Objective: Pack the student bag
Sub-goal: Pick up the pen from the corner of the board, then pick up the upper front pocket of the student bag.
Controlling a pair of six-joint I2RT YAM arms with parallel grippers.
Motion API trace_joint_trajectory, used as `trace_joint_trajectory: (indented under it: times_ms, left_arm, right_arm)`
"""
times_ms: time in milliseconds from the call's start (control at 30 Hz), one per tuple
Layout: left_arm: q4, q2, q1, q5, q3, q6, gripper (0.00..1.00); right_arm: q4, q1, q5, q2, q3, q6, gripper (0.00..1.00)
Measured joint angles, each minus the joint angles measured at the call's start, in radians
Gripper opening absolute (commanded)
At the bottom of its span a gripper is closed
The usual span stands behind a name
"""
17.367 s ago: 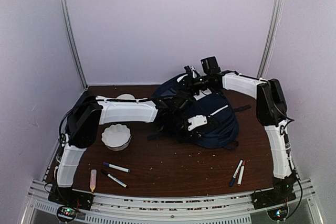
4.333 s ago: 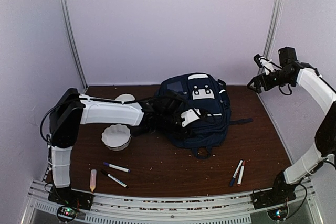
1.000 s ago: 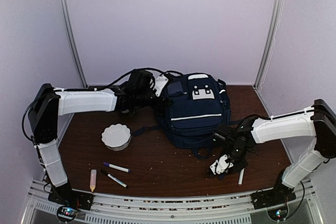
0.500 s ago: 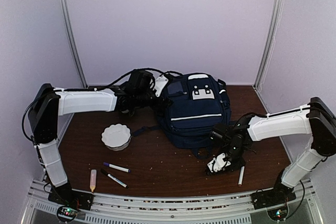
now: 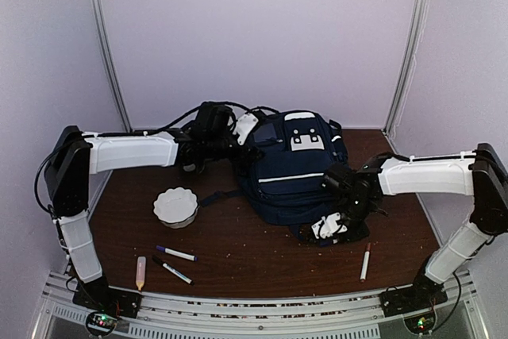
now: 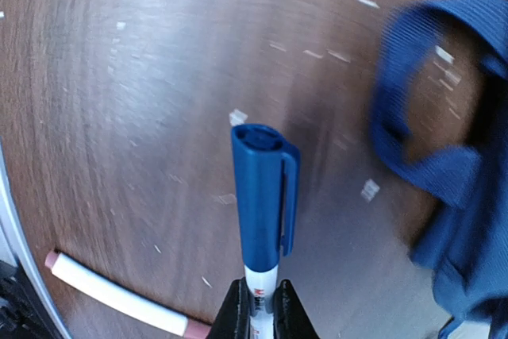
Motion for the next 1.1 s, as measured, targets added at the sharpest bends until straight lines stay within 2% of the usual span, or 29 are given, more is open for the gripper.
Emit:
trace_joint_trajectory:
  times_ms: [200,300,567,833,933,967,1100]
  left_arm:
    - [-0.024,0.031,-0.009,0.113,0.045,0.104,0.67]
    - [-0.054,0.077,-0.034,0.125,0.092,0.160,0.66]
    - [-0.130,0.227,-0.161,0.039,0.207,0.337,0.68]
    - [-0.168,0.296,-0.202,-0.039,0.226,0.462,0.67]
    - [-0.168,0.313,-0.202,-0.096,0.249,0.490,0.61]
    - [-0.166,0.318,-0.202,-0.117,0.256,0.497,0.56]
    - [-0.169,0.330,-0.212,-0.171,0.267,0.517,0.28]
  right_arm:
    - [-0.065,-0.163,-0.072,-0.054,0.050,0.003,0.00]
    - [-0.106,-0.267,-0.129,-0.083,0.081,0.014,0.00]
    - [-0.128,-0.497,-0.243,-0.104,0.153,0.077,0.00]
    - [-0.108,-0.581,-0.295,-0.110,0.157,0.134,0.00]
    - [-0.104,-0.584,-0.309,-0.110,0.159,0.151,0.00]
    - [-0.103,-0.584,-0.313,-0.110,0.162,0.154,0.00]
    - [-0.093,-0.584,-0.323,-0.108,0.175,0.164,0.00]
